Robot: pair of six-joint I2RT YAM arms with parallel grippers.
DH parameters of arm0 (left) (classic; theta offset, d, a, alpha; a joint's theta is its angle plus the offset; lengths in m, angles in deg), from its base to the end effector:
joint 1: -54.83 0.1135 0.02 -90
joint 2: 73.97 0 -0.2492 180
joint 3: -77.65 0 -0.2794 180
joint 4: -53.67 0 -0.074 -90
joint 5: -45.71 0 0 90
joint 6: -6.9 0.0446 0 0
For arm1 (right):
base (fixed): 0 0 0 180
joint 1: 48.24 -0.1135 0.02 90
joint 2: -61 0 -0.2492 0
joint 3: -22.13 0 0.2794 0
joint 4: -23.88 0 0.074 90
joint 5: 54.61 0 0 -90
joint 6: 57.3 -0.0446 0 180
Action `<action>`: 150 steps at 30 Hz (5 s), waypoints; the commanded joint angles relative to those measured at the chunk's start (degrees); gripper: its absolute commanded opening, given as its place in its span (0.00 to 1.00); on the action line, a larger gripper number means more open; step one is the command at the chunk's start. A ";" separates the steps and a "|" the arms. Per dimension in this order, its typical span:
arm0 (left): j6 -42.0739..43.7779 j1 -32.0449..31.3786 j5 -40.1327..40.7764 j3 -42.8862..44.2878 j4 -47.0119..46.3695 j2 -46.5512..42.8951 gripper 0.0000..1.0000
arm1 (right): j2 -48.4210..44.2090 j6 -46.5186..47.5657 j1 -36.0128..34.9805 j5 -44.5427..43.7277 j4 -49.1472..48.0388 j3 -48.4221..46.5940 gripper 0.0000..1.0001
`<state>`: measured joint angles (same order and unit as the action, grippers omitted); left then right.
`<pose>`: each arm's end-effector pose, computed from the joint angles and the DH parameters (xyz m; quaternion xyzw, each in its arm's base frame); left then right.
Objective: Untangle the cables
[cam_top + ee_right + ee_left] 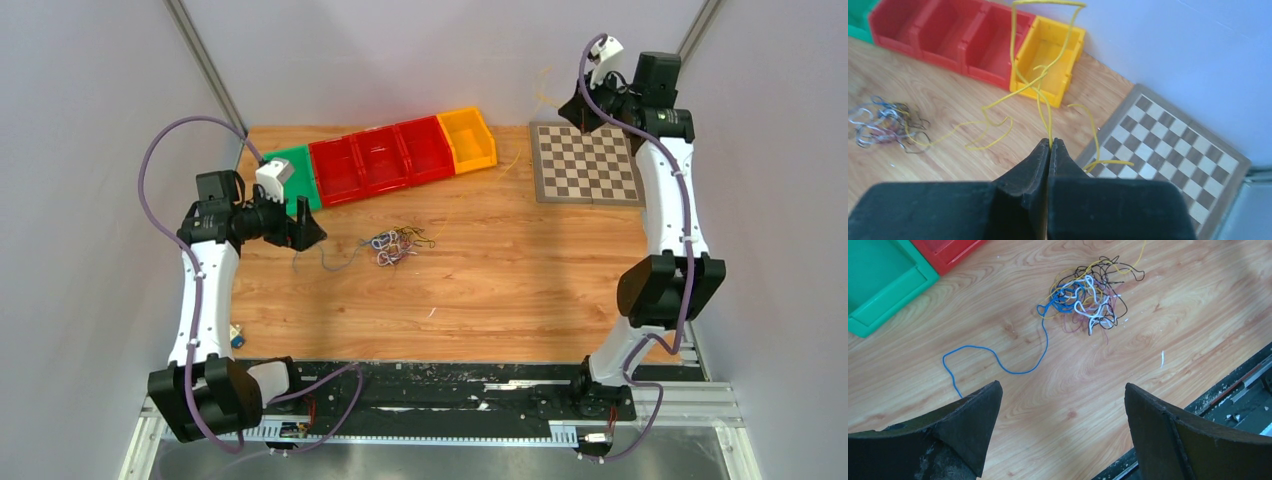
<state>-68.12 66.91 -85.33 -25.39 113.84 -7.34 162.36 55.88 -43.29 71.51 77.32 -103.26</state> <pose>0.2657 0.0269 0.3101 0.1426 0.8763 -0.2449 0.3896 0.4208 -0.0101 0.4176 -0.2845 0.7858 0.1431 0.5303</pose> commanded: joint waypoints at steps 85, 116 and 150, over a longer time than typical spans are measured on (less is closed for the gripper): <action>-4.88 -25.62 0.11 -13.04 -23.85 1.98 0.00 | 40.75 -43.18 -12.52 3.43 -37.84 -20.50 0.01; 7.60 -47.34 -9.24 27.47 -2.23 26.53 0.91 | -1.91 2.35 -0.19 14.52 5.43 21.81 0.99; -22.95 -23.59 9.83 -5.00 -29.70 32.30 0.72 | 23.54 -20.27 -38.09 -4.03 -22.71 21.85 0.78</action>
<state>-88.03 42.86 -76.45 -28.50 87.50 25.80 184.79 38.11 -81.15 69.93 59.90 -80.97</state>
